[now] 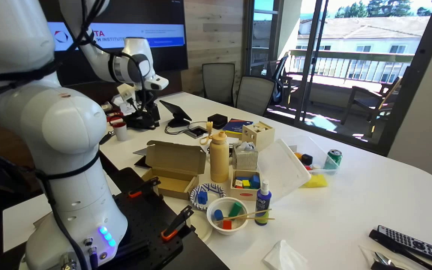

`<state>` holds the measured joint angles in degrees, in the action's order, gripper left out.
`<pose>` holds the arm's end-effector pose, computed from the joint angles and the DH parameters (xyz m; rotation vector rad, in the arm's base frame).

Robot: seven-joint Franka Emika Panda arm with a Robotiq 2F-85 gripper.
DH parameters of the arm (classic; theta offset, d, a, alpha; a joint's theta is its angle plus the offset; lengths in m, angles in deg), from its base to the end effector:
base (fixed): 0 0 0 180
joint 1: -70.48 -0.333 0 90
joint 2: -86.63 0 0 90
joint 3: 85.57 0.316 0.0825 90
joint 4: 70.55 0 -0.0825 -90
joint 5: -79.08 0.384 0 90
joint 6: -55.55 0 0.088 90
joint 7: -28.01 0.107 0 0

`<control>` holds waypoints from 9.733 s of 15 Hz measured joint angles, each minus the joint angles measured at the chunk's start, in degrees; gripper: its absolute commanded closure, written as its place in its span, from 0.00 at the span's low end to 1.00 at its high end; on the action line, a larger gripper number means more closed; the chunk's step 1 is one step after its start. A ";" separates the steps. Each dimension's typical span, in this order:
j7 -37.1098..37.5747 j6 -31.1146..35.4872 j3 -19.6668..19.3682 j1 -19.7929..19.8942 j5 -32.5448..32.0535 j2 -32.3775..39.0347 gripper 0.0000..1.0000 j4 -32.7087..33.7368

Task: Open the laptop

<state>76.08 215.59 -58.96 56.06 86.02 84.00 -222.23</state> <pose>0.3383 0.2851 0.2751 -2.9630 0.3443 -0.1673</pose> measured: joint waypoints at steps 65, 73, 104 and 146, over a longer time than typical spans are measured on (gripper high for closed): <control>31.11 38.04 -43.68 -70.74 28.76 62.30 0.00 34.77; 32.35 38.00 -48.79 -77.06 28.76 62.65 0.00 34.08; 10.77 37.97 -53.84 -73.63 25.77 59.35 0.00 33.01; -21.99 37.74 -51.30 -59.97 29.44 56.07 0.00 42.87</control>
<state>54.09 253.34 -110.26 -3.91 115.46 140.07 -179.36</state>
